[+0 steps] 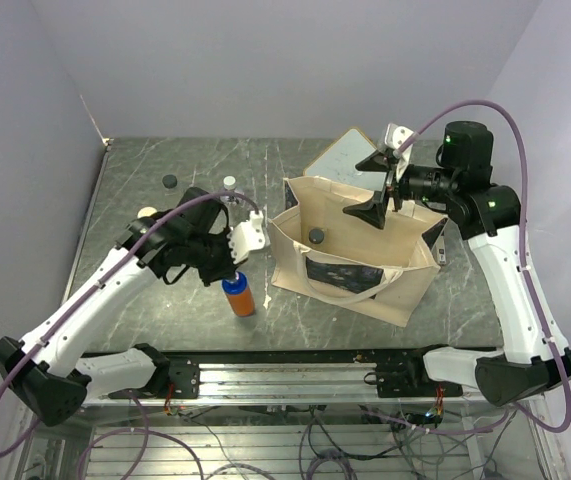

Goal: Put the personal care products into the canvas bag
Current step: Move the care product at the center of the board.

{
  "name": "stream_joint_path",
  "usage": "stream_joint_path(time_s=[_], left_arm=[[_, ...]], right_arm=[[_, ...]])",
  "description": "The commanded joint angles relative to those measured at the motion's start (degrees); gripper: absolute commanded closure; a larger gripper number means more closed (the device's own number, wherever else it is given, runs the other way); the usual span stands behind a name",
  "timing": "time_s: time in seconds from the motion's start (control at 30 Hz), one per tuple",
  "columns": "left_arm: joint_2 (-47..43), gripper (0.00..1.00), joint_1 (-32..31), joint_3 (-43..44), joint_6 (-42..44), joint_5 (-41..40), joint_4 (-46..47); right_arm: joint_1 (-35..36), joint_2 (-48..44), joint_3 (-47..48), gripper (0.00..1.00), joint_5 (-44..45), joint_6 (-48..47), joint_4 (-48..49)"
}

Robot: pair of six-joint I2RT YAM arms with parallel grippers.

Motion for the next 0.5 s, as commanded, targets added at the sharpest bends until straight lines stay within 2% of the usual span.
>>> stream_joint_path(time_s=[0.0, 0.27, 0.37, 0.47], left_arm=[[-0.12, 0.93, -3.96, -0.86, 0.83, 1.34, 7.68], [2.48, 0.93, -8.68, -2.36, 1.42, -0.92, 10.4], [3.85, 0.89, -10.38, -2.32, 1.49, -1.67, 10.28], [4.46, 0.8, -12.0, -2.56, 1.47, -2.17, 10.26]], right_arm=[[0.39, 0.16, -0.6, 0.02, -1.15, -0.15, -0.09], [0.51, -0.07, -2.19, 0.02, -1.03, 0.81, 2.28], [0.63, 0.06, -2.13, 0.02, -0.91, 1.34, 2.7], [0.72, 0.4, -2.12, 0.02, -0.94, 2.06, 3.23]])
